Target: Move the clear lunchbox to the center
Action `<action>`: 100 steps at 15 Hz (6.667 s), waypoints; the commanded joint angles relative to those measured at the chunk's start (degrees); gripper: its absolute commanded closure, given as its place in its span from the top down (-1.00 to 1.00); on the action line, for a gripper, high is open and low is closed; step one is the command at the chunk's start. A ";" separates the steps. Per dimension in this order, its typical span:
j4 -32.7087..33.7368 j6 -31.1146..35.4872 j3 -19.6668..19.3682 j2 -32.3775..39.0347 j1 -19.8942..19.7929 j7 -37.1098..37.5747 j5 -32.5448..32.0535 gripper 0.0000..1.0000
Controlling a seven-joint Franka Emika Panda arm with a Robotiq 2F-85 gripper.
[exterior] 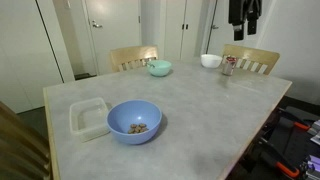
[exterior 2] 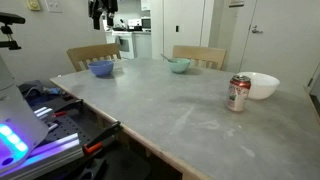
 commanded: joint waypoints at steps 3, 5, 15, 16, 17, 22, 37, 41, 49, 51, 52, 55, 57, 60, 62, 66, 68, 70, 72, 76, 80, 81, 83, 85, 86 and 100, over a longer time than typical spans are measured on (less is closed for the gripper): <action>0.12 -0.18 -0.80 0.08 0.86 0.28 -0.29 1.00; 0.12 -0.18 -0.80 0.08 0.86 0.28 -0.29 1.00; 0.12 -0.18 -0.80 0.08 0.86 0.28 -0.29 1.00; 0.12 -0.18 -0.80 0.08 0.86 0.28 -0.29 1.00; -0.28 0.52 -1.08 0.05 0.88 0.39 0.54 1.00; 2.55 1.89 -1.98 4.86 0.66 -1.00 0.70 1.00; 35.29 0.15 -3.61 43.69 0.42 -13.73 5.78 1.00; 43.63 -5.86 -2.18 48.83 2.24 -14.23 8.42 1.00; 46.26 -4.12 -1.83 50.82 5.53 -13.44 7.32 1.00; 47.21 -4.27 -1.96 50.92 7.09 -10.33 6.16 1.00; 47.35 -4.09 -2.97 50.91 8.91 -4.85 4.09 1.00; 49.66 -4.07 -2.78 52.67 11.88 3.16 2.51 1.00; 51.95 -3.58 -2.67 54.45 14.10 7.47 1.30 1.00; 57.39 -0.90 -2.79 59.61 16.73 12.21 1.30 1.00; 60.81 0.57 -2.28 63.37 17.33 13.26 3.34 1.00; 67.88 1.95 -2.33 69.94 19.46 13.67 3.49 1.00; 71.52 1.21 -2.51 72.82 20.62 13.68 3.04 1.00; 75.05 0.65 -2.56 75.44 21.68 13.28 2.71 1.00; 78.66 0.25 -2.45 77.93 22.61 12.96 2.71 1.00; 84.04 0.12 -2.50 81.74 23.74 12.86 3.05 1.00; 87.21 0.68 -3.09 84.23 23.86 13.26 3.00 1.00; 86.88 1.40 -2.65 84.30 23.33 13.23 2.63 1.00; 86.86 1.93 -2.58 84.62 23.02 12.67 2.76 1.00; 86.99 1.85 -2.52 85.10 22.96 12.45 2.72 0.89; 87.05 1.87 -2.46 85.31 23.02 12.26 2.69 0.46; 85.88 2.05 -2.60 85.08 22.86 8.93 2.12 -1.00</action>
